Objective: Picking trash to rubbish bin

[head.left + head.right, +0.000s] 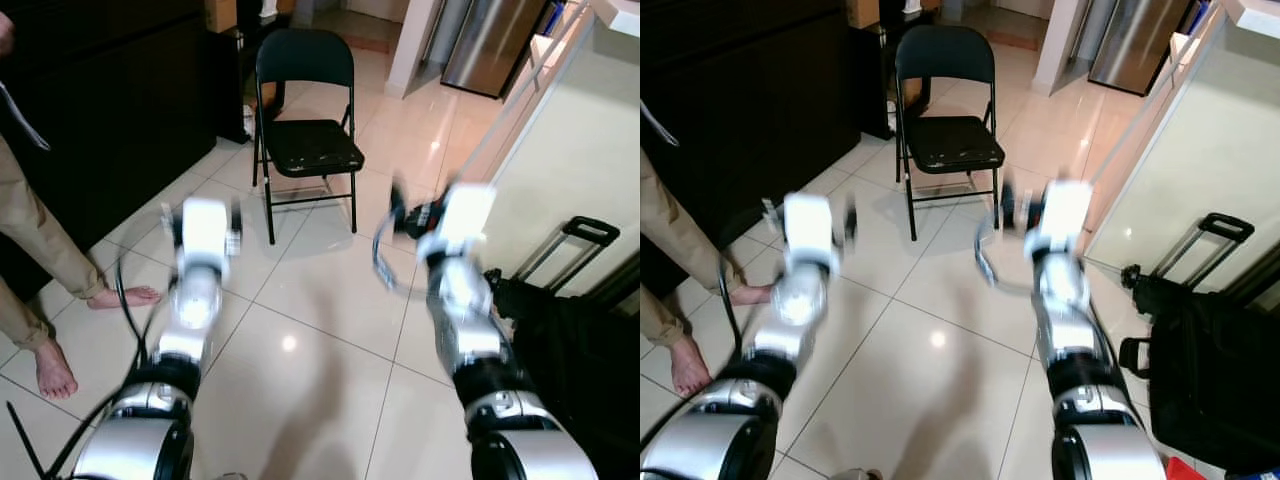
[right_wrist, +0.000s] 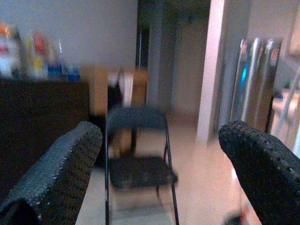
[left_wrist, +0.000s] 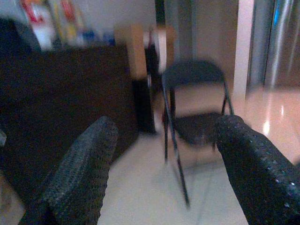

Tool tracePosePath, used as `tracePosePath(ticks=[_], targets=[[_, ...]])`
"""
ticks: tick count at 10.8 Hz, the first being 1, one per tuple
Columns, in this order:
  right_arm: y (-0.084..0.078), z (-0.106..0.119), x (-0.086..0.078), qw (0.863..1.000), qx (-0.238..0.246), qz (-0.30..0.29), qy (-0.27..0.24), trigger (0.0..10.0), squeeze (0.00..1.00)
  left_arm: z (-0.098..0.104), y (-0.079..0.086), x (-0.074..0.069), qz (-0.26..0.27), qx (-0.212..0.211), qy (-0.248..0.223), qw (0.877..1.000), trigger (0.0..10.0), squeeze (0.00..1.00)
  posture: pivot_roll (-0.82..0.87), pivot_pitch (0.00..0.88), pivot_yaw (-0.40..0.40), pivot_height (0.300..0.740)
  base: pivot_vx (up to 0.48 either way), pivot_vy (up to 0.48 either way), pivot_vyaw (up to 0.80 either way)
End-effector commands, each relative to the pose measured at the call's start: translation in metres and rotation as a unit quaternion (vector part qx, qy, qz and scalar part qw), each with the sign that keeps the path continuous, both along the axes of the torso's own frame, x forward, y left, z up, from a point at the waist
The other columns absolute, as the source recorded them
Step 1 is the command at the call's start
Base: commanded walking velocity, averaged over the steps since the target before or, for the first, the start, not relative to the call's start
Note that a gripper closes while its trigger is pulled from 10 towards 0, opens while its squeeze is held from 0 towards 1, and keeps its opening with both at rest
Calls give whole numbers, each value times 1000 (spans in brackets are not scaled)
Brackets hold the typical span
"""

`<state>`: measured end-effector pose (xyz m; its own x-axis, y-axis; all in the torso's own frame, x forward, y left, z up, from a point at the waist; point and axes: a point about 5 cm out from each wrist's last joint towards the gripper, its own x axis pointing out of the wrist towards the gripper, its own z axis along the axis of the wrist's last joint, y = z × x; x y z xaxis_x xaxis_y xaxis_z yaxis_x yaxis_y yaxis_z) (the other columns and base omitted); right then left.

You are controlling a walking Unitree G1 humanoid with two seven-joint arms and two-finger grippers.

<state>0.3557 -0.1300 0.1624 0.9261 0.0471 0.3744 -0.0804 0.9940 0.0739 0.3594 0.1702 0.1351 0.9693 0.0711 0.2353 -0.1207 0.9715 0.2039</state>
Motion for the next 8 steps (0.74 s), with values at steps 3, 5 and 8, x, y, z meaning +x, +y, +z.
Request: tracePosePath(ticks=[3,5,8], targets=[[7,16,-4,999,13,-1,-32,10000,0,10,-10,-5,-12,16,-37,999,10000,0,46,0,-103,740,0,0,0],[10,17,-5,1000,14,8,-23,10000,0,14,-6,-6,0,-2,-41,999,10000,0,41,0,-104,740,0,0,0],[8,-34,-4,994,-47,17,95,10000,0,-26,5,-11,15,-15,59,998,10000,0,32,3,-104,740,0,0,0]])
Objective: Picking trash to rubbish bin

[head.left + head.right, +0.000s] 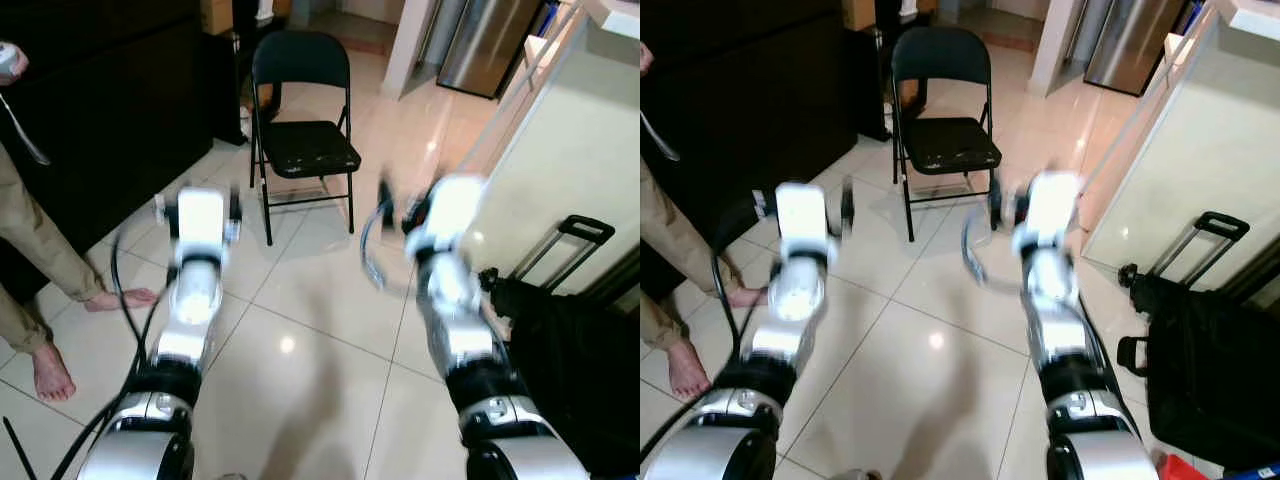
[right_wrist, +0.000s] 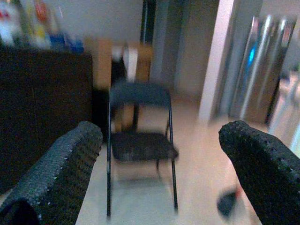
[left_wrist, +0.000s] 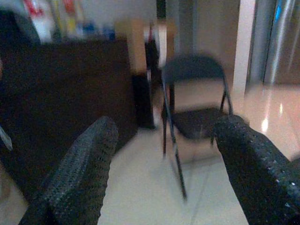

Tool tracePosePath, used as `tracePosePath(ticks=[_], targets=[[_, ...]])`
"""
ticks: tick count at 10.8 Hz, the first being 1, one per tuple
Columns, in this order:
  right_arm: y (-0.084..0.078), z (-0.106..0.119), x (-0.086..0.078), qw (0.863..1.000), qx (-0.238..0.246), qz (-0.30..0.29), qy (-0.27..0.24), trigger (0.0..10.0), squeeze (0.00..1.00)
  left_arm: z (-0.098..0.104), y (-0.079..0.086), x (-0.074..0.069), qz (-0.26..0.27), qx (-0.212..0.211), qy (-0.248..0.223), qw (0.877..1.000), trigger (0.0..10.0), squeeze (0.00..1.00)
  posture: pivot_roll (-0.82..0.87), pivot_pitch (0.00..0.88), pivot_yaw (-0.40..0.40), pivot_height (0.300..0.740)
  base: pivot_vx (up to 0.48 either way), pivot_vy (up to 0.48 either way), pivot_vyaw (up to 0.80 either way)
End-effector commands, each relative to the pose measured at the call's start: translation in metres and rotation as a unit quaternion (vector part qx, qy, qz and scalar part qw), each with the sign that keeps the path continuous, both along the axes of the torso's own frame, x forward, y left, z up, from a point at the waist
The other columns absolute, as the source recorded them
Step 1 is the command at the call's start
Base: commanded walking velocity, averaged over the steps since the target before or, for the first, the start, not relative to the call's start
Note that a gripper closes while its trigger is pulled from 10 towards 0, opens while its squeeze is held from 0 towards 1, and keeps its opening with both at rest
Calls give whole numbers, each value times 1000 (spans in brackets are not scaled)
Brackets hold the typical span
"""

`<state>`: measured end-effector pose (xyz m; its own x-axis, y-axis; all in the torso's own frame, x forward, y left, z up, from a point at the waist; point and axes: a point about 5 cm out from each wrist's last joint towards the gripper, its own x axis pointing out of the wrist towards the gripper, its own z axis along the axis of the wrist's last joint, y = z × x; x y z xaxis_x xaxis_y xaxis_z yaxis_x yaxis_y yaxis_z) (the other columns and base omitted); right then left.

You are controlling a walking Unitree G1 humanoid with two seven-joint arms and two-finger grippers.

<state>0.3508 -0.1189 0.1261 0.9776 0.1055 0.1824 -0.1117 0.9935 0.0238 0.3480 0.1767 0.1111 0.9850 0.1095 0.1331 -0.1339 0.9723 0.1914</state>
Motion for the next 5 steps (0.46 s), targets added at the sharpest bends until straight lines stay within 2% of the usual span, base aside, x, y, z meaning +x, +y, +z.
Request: tracePosePath(ticks=[1,2,3,4,5], targets=[[-9,-15,-2,999,27,-11,42,10000,0,-19,1,-6,-6,0,43,999,10000,0,44,10,-112,740,0,0,0],[-16,-14,-2,992,116,-29,50,10000,0,-28,5,-11,-3,0,58,998,10000,0,44,14,-113,740,0,0,0],[-17,4,0,992,118,-34,10,10000,0,-31,8,-14,5,-8,61,998,10000,0,39,20,-111,740,0,0,0],[-8,36,4,993,101,-13,-67,10000,0,-39,9,-19,12,-24,64,998,10000,0,34,20,-112,740,0,0,0],[-5,47,5,991,99,-11,-88,10000,0,-41,7,-20,11,-27,66,997,10000,0,34,20,-113,740,0,0,0]])
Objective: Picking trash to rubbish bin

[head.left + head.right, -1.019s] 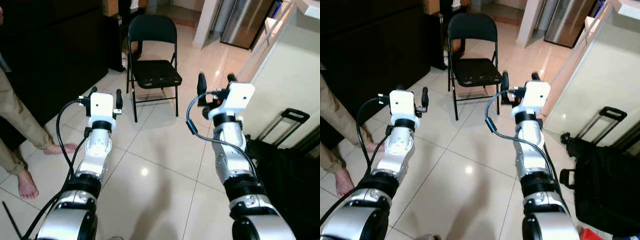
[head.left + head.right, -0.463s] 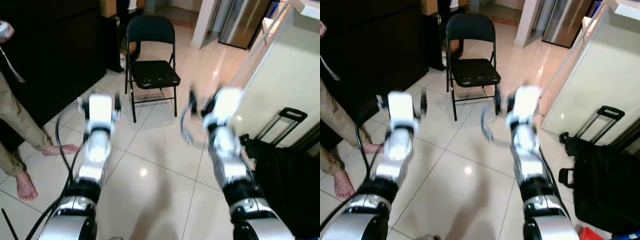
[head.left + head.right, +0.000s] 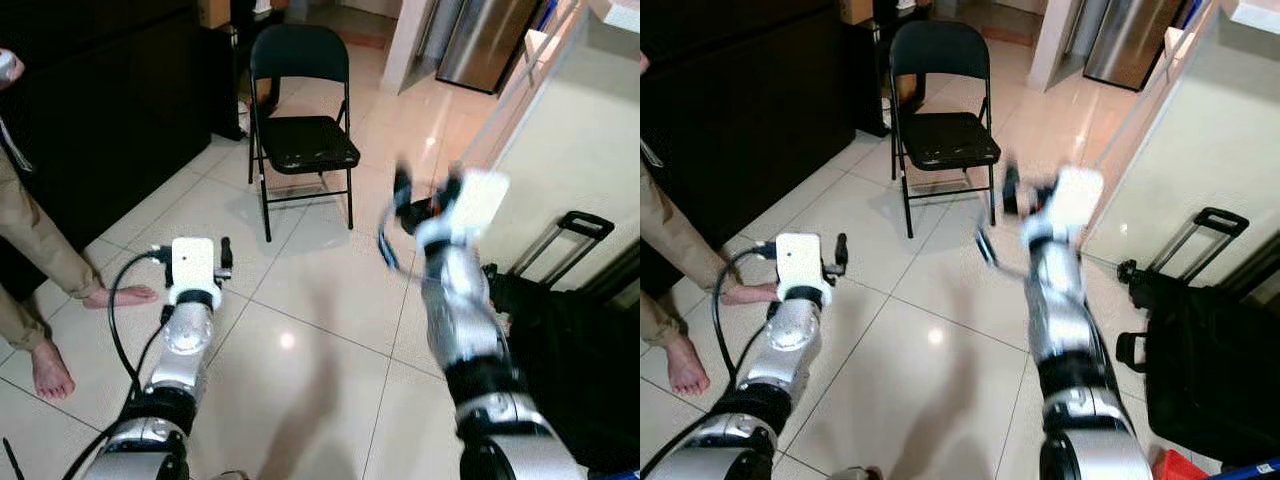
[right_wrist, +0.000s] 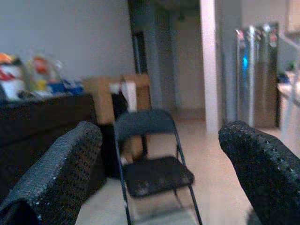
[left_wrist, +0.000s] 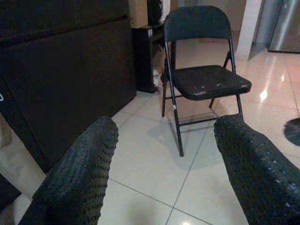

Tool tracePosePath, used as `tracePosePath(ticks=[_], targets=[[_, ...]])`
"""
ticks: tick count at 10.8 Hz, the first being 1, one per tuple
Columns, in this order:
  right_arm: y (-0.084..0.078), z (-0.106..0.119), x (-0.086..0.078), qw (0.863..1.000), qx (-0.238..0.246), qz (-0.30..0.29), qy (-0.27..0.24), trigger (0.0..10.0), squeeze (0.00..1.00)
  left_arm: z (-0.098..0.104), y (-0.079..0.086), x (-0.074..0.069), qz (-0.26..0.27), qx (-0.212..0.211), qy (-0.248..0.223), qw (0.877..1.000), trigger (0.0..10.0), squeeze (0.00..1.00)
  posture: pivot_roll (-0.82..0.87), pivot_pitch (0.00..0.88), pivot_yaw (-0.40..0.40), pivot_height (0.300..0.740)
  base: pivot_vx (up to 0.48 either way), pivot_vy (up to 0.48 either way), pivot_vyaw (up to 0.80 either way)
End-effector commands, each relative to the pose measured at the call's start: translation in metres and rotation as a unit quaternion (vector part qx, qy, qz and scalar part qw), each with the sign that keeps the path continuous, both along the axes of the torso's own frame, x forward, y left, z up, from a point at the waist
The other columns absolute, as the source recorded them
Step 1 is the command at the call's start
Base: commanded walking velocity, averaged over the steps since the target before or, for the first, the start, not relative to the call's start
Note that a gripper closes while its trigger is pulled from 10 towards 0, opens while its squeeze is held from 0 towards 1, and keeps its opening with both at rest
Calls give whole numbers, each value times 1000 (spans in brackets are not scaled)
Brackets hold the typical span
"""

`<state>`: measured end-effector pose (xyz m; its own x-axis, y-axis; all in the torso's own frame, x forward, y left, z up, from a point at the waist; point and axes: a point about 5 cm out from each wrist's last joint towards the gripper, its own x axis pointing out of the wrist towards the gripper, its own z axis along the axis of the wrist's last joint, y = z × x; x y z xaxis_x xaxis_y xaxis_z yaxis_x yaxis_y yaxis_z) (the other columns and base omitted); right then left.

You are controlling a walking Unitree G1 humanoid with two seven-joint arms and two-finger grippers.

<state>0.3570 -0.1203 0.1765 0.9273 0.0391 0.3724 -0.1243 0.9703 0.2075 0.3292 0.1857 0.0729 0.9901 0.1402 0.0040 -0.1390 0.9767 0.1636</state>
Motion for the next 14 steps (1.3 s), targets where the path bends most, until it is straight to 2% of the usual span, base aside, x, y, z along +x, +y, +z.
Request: tracePosePath(ticks=[1,3,5,6,8,10,11,12,13,14], targets=[[1,15,0,999,16,3,-27,10000,0,-6,-5,-2,-4,-7,10,1000,10000,0,36,18,-114,740,0,0,0],[9,31,1,998,29,27,-43,10000,0,-9,-8,-3,-11,4,19,1000,10000,0,30,16,-113,740,0,0,0],[15,36,-1,998,34,39,-44,10000,0,-15,-10,-5,-46,80,38,995,10000,0,35,16,-117,740,0,0,0],[21,42,-3,997,37,52,-53,10000,0,-23,-10,-10,-76,140,53,986,10000,0,34,17,-117,740,0,0,0],[24,44,-3,996,34,63,-52,10000,0,-24,-10,-11,-75,128,56,987,10000,0,38,18,-121,740,0,0,0],[25,3,6,995,-42,66,62,10000,0,-13,-18,0,-61,63,47,995,10000,0,35,14,-121,740,0,0,0],[25,-16,6,987,-99,62,109,10000,0,-9,-20,5,-51,14,48,997,10000,0,35,15,-121,740,0,0,0],[22,-31,4,978,-154,53,132,10000,0,-4,-19,12,-30,-81,54,995,10000,0,39,18,-121,740,0,0,0],[19,-35,5,972,-179,37,144,10000,0,-2,-18,16,-15,-163,65,984,10000,0,41,17,-121,740,0,0,0],[19,-36,6,956,-261,17,133,10000,0,-1,-19,21,-3,-265,75,961,10000,0,38,15,-116,740,0,0,0]])
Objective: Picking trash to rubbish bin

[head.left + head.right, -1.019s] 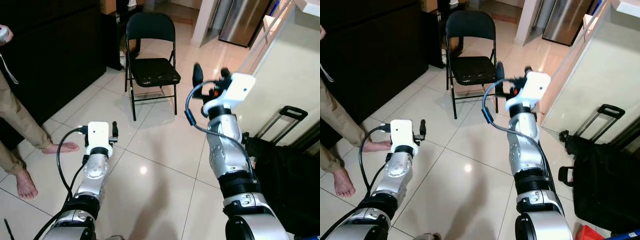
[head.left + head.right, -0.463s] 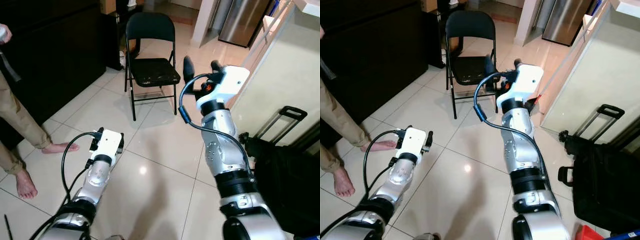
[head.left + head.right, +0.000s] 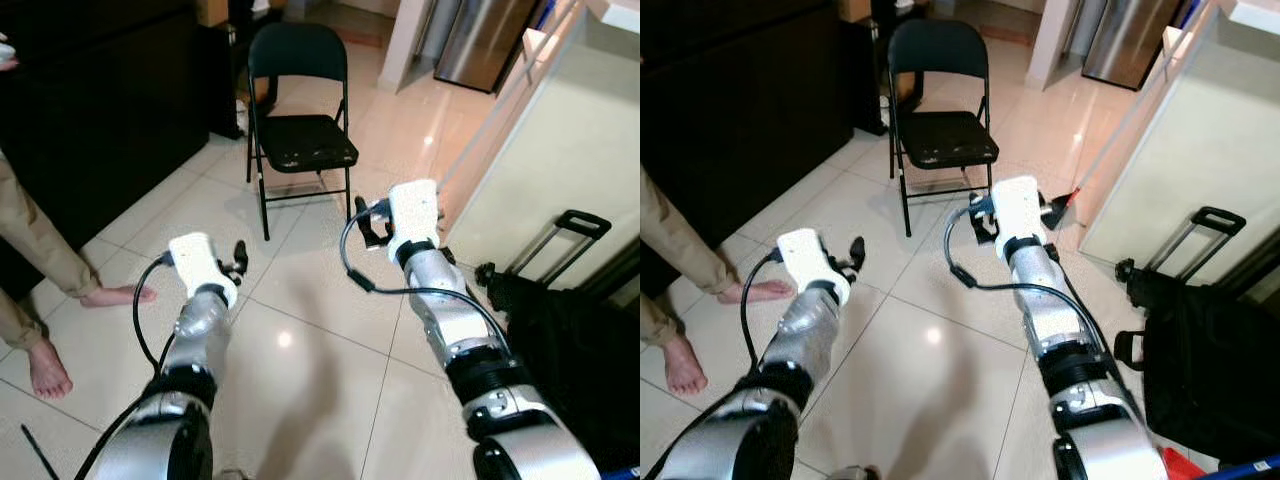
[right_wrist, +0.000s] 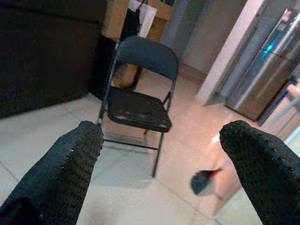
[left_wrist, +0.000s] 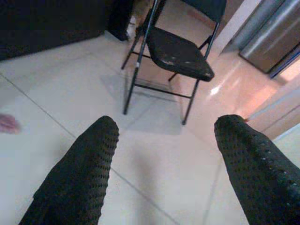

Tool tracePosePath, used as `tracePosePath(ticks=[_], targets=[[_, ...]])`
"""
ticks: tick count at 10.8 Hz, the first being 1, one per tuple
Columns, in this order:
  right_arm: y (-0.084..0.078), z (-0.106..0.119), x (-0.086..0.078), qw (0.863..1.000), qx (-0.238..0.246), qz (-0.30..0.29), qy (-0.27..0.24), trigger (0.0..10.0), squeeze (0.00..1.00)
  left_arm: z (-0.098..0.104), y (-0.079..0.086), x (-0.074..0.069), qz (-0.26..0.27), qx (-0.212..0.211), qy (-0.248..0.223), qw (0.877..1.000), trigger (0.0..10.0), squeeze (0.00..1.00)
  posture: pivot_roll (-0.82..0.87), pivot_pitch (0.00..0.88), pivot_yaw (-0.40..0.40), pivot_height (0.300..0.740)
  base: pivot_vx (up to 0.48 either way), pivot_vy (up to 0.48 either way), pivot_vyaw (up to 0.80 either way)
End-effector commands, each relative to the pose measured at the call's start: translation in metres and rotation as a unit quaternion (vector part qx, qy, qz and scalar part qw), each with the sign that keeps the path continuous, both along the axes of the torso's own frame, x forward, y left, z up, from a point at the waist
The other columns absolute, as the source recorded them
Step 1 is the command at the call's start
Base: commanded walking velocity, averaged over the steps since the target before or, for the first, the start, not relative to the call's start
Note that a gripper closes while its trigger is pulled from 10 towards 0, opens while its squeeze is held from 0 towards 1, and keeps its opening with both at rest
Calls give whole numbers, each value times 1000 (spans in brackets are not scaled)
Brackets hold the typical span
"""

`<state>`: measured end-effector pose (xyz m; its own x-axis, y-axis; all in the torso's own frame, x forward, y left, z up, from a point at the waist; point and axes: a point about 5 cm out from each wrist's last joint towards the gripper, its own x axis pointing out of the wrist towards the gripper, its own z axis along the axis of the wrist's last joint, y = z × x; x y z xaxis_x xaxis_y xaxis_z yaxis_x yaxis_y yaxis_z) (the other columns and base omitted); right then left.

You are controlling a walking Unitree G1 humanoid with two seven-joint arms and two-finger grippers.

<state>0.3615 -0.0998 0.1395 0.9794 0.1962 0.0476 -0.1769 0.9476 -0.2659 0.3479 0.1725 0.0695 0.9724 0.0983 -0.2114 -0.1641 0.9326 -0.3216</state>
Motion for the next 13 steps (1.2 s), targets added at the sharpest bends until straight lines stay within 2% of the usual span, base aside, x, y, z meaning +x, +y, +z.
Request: tracePosePath(ticks=[1,2,3,5,7,8,9,10,12,13], targets=[[-1,1,2,1000,-22,-4,-1,10000,0,3,-6,3,-9,-20,-2,1000,10000,0,37,16,-115,740,0,0,0],[-2,3,3,994,-107,-11,-27,10000,0,4,-12,5,-19,-106,-3,994,10000,0,40,14,-115,740,0,0,0],[-1,6,4,986,-156,-9,-49,10000,0,8,-12,8,-20,-134,-5,991,10000,0,38,14,-114,740,0,0,0],[3,8,5,985,-161,-6,-54,10000,0,11,-10,9,-34,-138,-9,990,10000,0,40,15,-116,740,0,0,0],[10,11,4,984,-165,8,-66,10000,0,13,-13,8,-58,-118,-19,991,10000,0,39,15,-118,740,0,0,0],[9,9,3,983,-169,4,-66,10000,0,14,-16,8,-69,-133,-21,988,10000,0,42,15,-120,740,0,0,0],[5,11,5,975,-206,-7,-81,10000,0,13,-18,8,-73,-202,-19,977,10000,0,40,14,-119,740,0,0,0],[5,12,5,963,-252,-8,-98,10000,0,13,-16,8,-59,-248,-19,967,10000,0,39,14,-120,740,0,0,0],[7,12,5,939,-320,-7,-124,10000,0,13,-12,8,-39,-290,-20,956,10000,0,42,13,-123,740,0,0,0],[9,13,5,924,-357,-6,-140,10000,0,11,-10,8,-24,-331,-14,943,10000,0,44,13,-123,740,0,0,0]])
